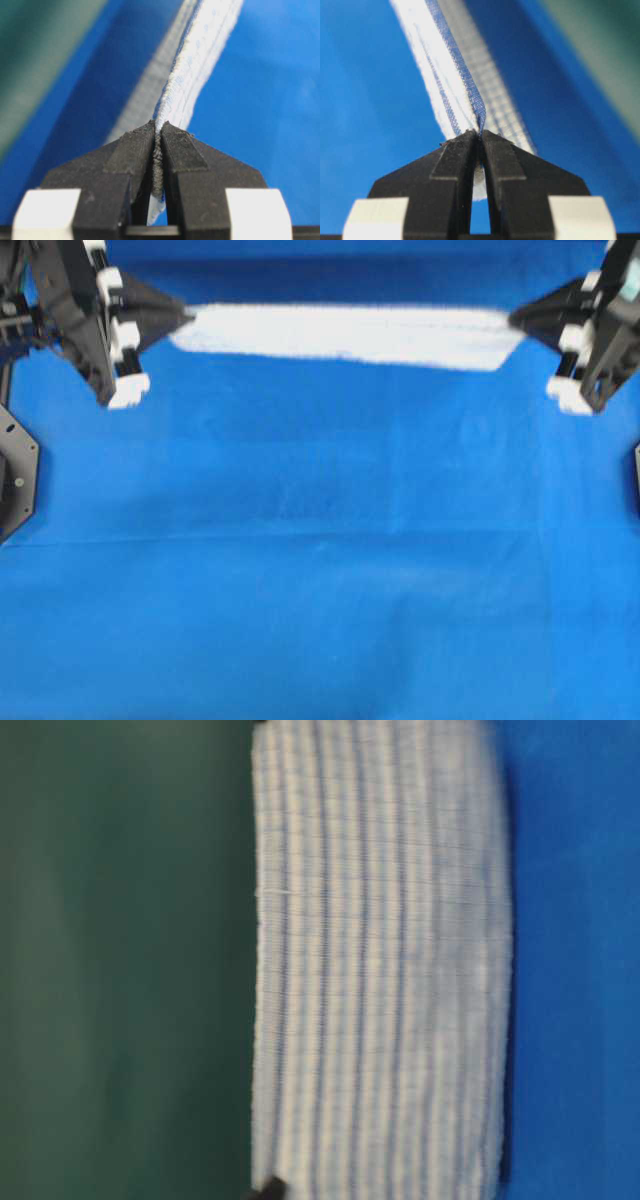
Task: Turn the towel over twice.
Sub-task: 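Swing the towel forward and lay it flat on the table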
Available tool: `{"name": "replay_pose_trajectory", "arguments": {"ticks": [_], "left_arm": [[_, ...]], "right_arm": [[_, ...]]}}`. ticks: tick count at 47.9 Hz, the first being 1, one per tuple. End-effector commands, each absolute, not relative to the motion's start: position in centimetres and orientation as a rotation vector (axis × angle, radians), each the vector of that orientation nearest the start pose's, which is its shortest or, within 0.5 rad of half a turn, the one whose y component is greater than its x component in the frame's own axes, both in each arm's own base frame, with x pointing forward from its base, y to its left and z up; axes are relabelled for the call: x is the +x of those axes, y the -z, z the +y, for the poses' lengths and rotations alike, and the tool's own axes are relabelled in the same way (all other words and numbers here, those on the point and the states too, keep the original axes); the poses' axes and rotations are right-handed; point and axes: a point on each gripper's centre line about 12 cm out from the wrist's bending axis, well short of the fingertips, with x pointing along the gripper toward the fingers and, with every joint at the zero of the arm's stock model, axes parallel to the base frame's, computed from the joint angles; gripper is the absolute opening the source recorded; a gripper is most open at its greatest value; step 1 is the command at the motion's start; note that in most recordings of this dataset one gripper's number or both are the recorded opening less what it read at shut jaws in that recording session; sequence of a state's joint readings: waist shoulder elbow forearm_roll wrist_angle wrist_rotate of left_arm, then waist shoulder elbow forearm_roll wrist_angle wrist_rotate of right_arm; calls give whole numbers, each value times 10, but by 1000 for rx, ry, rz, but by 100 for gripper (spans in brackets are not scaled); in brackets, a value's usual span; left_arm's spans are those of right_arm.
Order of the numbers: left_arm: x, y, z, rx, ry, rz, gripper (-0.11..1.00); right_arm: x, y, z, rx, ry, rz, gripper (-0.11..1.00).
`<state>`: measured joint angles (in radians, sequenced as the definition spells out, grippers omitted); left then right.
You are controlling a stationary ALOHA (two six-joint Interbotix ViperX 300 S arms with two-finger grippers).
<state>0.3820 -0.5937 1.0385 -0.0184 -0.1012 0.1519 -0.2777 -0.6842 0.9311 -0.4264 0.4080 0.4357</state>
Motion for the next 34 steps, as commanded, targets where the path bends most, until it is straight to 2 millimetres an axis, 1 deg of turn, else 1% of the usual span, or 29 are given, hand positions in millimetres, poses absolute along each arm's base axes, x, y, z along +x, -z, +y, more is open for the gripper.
{"name": "replay_pose_trajectory", "arguments": {"ticks": [1, 8, 17, 28, 34], "left_arm": [[246, -231, 86, 71, -309, 385, 2], [247, -206, 65, 73, -226, 454, 2], [254, -176, 33, 33, -111, 527, 2], [261, -149, 12, -36, -52, 628, 2], [264, -140, 4, -56, -35, 659, 2]], "right_arm": [[231, -247, -74, 111, 397, 641, 8], [234, -221, -58, 180, 347, 721, 7], [239, -197, -37, 223, 280, 794, 8], [242, -178, -11, 247, 203, 860, 8], [242, -165, 1, 271, 181, 903, 8]]}}
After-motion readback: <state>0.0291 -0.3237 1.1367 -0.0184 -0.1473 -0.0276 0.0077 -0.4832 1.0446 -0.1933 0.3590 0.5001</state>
